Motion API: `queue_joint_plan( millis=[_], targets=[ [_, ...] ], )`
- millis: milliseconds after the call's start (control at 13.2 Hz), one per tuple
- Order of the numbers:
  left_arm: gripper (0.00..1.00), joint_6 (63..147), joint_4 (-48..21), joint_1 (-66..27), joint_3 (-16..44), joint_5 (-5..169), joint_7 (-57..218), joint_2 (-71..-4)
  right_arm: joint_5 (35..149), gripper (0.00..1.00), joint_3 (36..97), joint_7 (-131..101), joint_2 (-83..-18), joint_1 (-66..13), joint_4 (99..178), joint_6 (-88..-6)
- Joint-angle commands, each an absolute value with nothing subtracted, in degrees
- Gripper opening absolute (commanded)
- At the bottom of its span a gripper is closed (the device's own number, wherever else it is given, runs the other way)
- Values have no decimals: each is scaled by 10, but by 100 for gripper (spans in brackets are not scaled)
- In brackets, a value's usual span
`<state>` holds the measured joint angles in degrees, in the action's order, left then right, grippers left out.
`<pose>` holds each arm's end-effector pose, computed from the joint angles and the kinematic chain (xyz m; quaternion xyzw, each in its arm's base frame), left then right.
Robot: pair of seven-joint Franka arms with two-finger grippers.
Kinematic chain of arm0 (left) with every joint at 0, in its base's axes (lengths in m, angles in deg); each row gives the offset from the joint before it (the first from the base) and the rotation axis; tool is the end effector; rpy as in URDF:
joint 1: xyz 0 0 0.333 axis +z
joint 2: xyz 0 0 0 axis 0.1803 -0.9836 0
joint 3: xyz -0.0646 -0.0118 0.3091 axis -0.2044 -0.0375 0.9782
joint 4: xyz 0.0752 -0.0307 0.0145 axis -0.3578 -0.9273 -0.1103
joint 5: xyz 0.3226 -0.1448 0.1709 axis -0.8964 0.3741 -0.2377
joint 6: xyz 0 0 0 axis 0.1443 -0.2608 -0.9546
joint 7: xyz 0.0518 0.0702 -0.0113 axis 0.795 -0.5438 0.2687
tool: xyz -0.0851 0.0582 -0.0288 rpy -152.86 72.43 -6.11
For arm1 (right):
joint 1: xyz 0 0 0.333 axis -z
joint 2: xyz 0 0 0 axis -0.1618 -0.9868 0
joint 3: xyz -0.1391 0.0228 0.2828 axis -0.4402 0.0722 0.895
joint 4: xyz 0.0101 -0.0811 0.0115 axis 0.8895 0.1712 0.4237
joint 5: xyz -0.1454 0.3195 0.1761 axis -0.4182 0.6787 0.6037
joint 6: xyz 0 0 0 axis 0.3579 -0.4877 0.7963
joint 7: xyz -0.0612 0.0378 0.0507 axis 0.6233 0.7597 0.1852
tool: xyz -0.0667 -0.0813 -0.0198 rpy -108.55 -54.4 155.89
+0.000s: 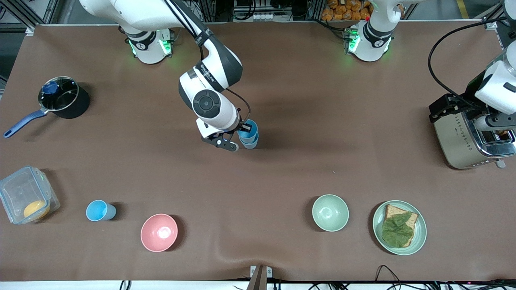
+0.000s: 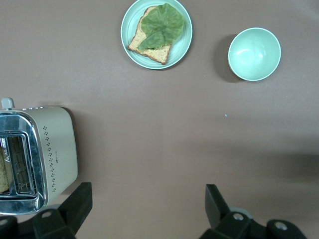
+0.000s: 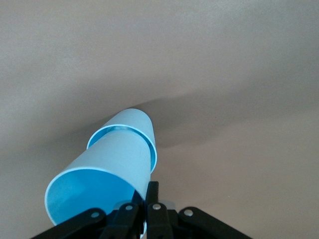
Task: Stack blue cups with both arms
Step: 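Open the right gripper to release the stacked cup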
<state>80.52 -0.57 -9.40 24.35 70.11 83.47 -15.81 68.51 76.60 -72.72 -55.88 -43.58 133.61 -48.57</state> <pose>0.5755 -0.0600 0.6155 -0.9995 -0.0229 -0.0137 0.0174 0.5146 0.4266 0.3100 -0.9744 0.1803 0.1270 0.0436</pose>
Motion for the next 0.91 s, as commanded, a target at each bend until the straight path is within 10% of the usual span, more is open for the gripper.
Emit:
queue_joint_plan(
  millis=[0, 75, 151, 830],
  targets=[
    [100, 798, -1, -90, 242, 710, 838, -158, 676, 47, 772, -734, -558, -431, 1339, -489],
    [100, 798, -1, -89, 242, 709, 834, -158, 666, 94, 772, -734, -558, -432, 1340, -489],
    [100, 798, -1, -88, 243, 707, 832, -157, 652, 100, 772, -735, -558, -435, 1339, -488],
    [100, 798, -1, -93, 242, 709, 831, -158, 643, 100, 771, -613, -514, -331, 1330, -361]
  ],
)
